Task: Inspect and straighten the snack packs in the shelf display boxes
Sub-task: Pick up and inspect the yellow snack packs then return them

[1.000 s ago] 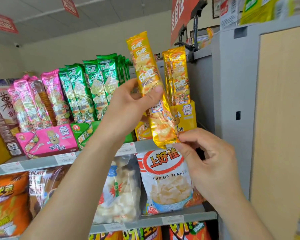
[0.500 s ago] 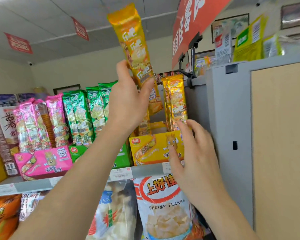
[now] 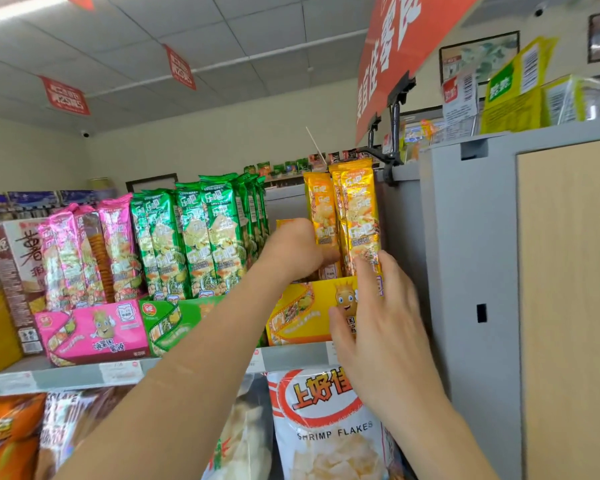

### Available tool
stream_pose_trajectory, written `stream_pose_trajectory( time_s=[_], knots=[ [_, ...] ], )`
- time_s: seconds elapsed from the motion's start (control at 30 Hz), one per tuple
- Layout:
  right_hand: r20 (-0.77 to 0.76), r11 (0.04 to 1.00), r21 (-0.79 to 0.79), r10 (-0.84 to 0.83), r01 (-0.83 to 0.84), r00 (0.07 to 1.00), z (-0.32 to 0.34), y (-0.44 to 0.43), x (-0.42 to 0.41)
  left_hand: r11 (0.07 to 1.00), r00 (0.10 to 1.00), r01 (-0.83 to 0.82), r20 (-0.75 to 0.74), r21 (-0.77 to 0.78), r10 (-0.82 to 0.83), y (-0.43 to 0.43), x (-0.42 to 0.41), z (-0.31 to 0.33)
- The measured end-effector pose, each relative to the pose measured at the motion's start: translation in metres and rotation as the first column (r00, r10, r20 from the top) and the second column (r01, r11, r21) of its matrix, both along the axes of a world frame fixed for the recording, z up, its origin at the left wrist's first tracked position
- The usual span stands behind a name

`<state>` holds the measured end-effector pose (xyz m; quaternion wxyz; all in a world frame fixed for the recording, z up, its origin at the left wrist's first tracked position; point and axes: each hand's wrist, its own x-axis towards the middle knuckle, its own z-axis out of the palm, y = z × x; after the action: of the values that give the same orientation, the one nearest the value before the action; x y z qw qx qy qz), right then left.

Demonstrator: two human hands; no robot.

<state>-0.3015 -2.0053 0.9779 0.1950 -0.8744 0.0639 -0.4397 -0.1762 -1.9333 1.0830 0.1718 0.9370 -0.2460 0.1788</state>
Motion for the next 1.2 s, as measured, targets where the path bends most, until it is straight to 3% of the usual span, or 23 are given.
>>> stream_pose_trajectory(
  time_s=[0.23,0.6,1.07,1.13,1.2],
  knots=[
    [0.104,0.999,0.031,-0.011,0.007,0.995,-0.003,-0.002,0.003,0.953,0.955,-0.188,0.272,0.236,0.121,0.002,-0.008,-0.004],
    [0.163,0.996,0.07,0.044,-0.056,0.986,-0.008,-0.006,0.005,0.959,0.984,-0.157,0.118,0.234,0.132,-0.003,-0.003,0.006],
    [0.136,0.997,0.07,0.004,-0.013,0.991,-0.006,-0.005,0.006,0.978,0.972,-0.06,-0.235,-0.199,0.012,-0.003,0.002,0.006],
    [0.119,0.997,0.071,-0.015,0.007,0.993,-0.005,-0.004,0.005,0.976,0.972,-0.081,-0.232,-0.201,0.033,-0.002,0.001,0.006],
    [0.114,0.997,0.075,-0.038,0.03,0.993,-0.004,-0.003,0.005,0.965,0.993,-0.069,-0.115,-0.253,0.041,-0.001,-0.003,0.004]
  ],
)
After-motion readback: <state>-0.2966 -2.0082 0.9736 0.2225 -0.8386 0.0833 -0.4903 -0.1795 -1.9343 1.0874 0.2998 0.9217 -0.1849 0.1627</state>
